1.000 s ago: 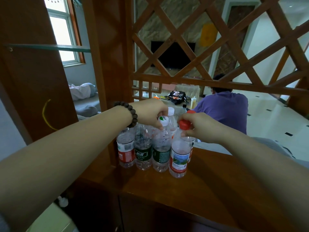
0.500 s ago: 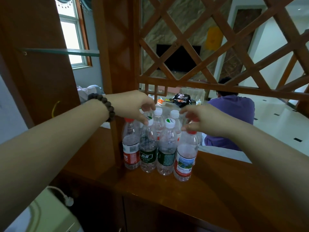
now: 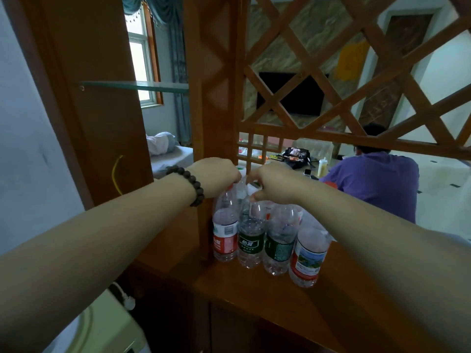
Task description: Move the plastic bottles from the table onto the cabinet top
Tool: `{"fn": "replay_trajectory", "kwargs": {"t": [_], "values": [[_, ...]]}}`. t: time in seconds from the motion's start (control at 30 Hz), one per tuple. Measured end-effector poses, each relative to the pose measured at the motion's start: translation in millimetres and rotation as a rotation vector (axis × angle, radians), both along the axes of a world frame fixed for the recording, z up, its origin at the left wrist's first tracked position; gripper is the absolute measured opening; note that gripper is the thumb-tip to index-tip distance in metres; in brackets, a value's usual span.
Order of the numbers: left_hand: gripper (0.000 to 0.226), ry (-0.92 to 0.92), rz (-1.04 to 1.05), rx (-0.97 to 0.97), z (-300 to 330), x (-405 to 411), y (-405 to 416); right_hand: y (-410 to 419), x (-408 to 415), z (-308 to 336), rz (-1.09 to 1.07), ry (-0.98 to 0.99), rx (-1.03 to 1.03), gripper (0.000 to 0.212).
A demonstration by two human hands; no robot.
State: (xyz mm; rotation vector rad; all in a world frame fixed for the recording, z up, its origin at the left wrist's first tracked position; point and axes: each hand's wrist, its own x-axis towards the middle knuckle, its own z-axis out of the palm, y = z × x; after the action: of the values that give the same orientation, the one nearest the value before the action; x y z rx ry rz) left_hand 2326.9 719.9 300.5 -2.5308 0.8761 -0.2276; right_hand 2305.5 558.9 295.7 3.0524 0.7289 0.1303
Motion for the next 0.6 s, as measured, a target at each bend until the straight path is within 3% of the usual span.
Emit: {"fn": "replay_trajectory", "kwargs": {"t": [0.2, 0.6], "values": [[0.032, 0.010, 0.026, -0.056, -0.2, 5.7, -3.0, -5.4, 6.5, -1.2, -0.020, -0.020, 0.025, 0.044], [0.040, 0.059, 0.011, -0.104, -2.0, 4.3, 0.9, -7.6, 4.5, -3.1, -0.026, 0.025, 0.075, 0.060]]}}
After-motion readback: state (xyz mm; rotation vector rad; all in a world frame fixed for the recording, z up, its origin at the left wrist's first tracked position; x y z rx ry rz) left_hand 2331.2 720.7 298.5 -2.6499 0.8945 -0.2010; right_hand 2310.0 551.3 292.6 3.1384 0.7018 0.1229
